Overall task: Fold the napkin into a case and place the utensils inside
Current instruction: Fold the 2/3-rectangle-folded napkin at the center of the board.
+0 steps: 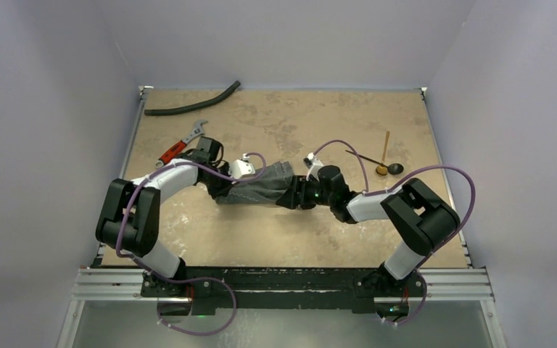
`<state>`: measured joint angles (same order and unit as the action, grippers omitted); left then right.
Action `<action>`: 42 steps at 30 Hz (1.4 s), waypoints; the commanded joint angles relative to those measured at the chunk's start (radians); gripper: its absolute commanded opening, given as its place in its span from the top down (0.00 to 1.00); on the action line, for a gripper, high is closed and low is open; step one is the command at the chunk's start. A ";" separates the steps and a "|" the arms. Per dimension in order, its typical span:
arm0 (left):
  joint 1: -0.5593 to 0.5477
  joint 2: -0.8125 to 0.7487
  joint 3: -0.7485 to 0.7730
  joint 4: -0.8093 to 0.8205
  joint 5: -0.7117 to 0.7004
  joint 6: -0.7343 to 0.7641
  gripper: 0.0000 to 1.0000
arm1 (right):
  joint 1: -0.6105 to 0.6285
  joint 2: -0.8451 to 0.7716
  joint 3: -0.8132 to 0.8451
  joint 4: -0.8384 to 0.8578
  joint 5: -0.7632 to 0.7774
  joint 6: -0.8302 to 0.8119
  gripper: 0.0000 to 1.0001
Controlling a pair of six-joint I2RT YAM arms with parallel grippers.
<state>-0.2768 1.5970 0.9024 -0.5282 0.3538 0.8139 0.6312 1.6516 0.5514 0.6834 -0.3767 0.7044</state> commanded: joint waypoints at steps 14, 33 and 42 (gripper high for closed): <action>0.008 0.006 0.024 -0.013 0.023 -0.030 1.00 | 0.009 0.065 0.101 0.122 0.092 0.020 0.42; 0.062 0.071 0.010 -0.014 0.021 -0.016 1.00 | 0.085 -0.293 -0.030 -0.028 0.148 -0.843 0.01; 0.090 0.064 0.004 -0.018 0.048 0.000 1.00 | 0.097 -0.300 0.094 -0.221 0.146 -1.165 0.01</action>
<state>-0.2161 1.6386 0.9348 -0.5396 0.4328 0.7792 0.7174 1.3273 0.5114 0.6510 -0.2512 -0.1795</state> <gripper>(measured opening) 0.003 0.985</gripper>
